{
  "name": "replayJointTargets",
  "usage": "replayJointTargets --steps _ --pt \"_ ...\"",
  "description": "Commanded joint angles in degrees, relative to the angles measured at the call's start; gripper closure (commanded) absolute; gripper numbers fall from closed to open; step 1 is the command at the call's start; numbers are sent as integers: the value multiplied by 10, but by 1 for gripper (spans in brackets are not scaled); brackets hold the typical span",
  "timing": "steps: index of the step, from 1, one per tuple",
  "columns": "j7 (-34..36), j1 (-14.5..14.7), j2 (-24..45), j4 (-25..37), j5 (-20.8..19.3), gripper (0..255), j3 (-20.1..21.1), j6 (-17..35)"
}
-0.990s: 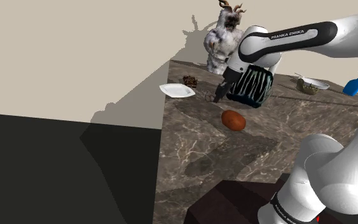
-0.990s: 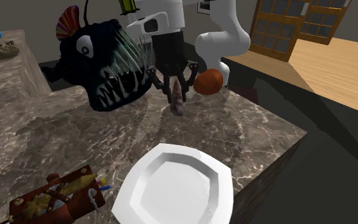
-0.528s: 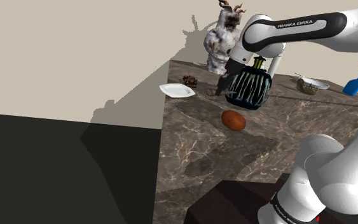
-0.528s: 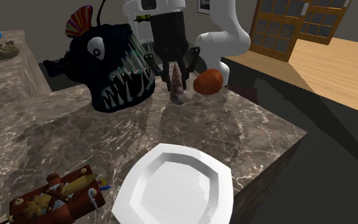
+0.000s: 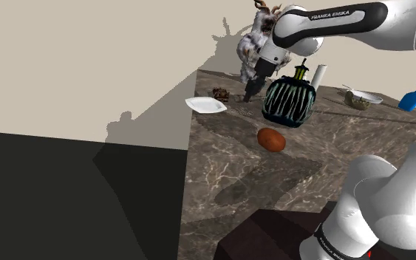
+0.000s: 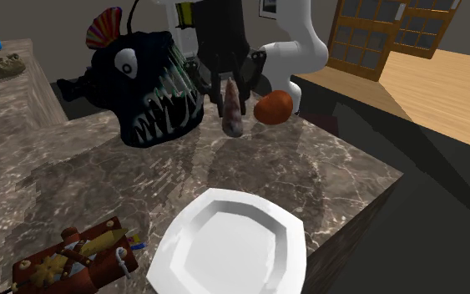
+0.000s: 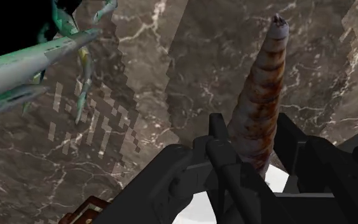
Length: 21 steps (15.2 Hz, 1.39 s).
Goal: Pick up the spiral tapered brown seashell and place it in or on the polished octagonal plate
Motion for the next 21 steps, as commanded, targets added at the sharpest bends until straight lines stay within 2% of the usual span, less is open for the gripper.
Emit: replayJointTargets --steps 1,5,8,11,15,21 --pt "-11 17 52 43 29 255 -13 2" --pt "-35 37 157 137 96 255 -33 -11" --pt "-54 34 240 219 151 255 -40 -33" --pt "-66 14 325 312 205 255 -36 -64" --pt "-64 -34 437 459 266 255 -19 -118" --pt "-76 -25 433 408 267 255 -16 -72"
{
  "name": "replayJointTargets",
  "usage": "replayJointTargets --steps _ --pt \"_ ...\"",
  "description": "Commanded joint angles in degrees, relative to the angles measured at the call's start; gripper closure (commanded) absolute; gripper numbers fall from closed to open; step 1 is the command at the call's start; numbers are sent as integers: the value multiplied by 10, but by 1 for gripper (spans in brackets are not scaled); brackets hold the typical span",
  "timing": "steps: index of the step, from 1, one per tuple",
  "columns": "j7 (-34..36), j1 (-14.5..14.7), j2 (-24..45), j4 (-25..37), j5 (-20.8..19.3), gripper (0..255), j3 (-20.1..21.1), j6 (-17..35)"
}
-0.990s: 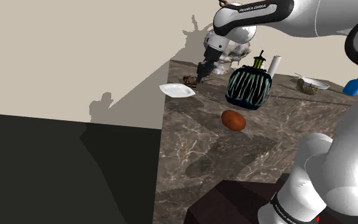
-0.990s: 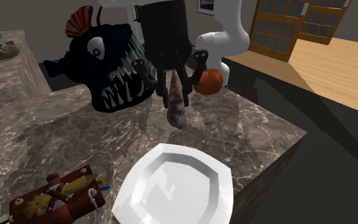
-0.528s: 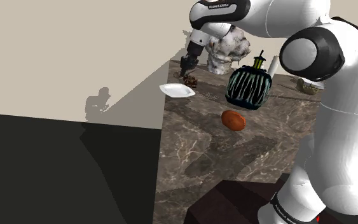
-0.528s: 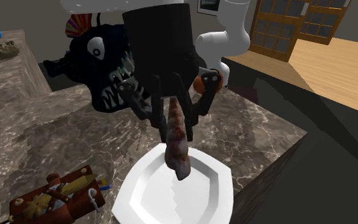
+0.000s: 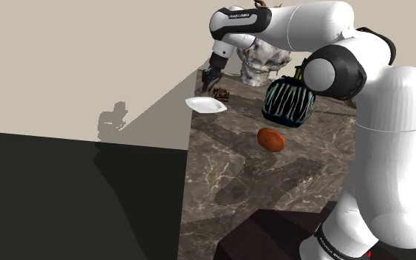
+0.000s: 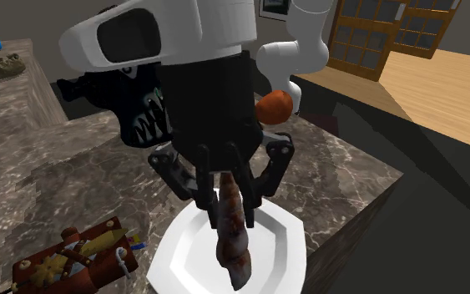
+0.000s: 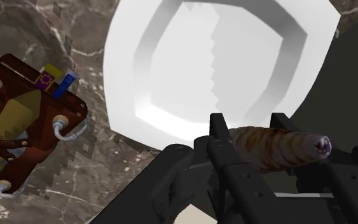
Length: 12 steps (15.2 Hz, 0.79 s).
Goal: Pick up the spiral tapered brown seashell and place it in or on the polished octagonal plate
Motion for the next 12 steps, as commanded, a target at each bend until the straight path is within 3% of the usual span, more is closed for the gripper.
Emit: replayJointTargets --steps 1,9,12 --pt "-4 2 1 -13 2 255 1 14" --pt "-22 9 7 -70 13 255 6 72" --pt "-22 9 7 -70 13 255 6 72"
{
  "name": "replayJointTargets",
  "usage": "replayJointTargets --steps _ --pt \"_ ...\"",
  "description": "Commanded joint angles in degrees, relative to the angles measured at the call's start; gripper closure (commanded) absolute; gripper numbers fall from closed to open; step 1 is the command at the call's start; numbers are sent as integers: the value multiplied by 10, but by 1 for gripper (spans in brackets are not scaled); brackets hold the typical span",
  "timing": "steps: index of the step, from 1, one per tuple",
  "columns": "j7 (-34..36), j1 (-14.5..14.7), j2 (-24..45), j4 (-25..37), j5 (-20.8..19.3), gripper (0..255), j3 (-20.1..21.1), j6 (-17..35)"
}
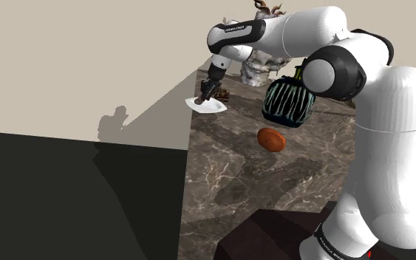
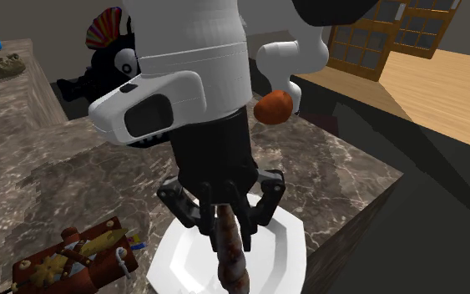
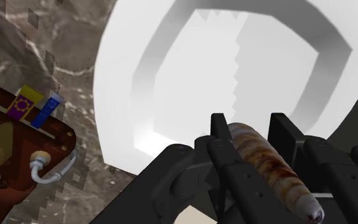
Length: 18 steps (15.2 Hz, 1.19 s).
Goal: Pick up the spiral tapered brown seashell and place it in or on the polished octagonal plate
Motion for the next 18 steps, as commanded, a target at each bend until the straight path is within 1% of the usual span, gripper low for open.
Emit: replayJointTargets --steps 1,5,6,11,15,18 --pt "0 0 4 -4 0 255 1 1" --pt "0 1 4 -4 0 255 1 1" --pt "0 1 5 -5 1 0 1 3" --pt "0 1 4 -4 0 0 1 1" --pt "12 -6 -16 39 -17 0 -10 -57" --pt "12 -5 -16 38 -17 0 -10 -57"
